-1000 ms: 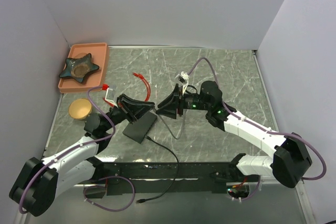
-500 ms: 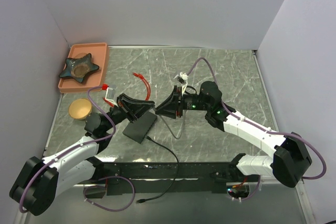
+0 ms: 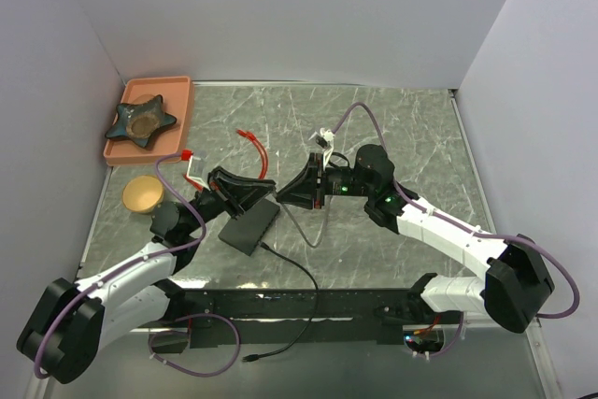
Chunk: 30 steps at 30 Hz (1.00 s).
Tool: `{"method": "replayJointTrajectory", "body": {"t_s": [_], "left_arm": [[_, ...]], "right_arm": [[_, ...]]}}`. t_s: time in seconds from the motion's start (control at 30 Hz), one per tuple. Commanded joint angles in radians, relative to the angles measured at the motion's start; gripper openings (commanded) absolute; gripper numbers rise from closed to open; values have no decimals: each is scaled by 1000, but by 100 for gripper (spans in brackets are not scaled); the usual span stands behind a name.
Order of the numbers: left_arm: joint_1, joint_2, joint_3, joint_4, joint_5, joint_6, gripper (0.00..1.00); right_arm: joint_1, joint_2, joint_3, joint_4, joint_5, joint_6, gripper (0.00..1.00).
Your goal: Insert the plug into the switch port
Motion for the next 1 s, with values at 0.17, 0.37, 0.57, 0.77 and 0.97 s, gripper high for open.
{"method": "replayJointTrajectory", "body": {"t_s": [0.17,0.37,0.57,0.77,0.97], "left_arm": [[-7,24,19,82,-20,-2,1],[-10,3,17,54,-33,12,1],[-10,-60,17,-51,-66,56,36],[-7,-256,62,-466,-304,136,88],[4,-324,135,-712,-375,179,94]], "right_arm": [[22,1,45,69,-42,10,7],[22,-12,31,68,-16,6,0],[24,-27,32,10,4,-29,0],[30,-67,37,-124,68,-133,0],[56,-121,48,-317,189,-275,0]]}}
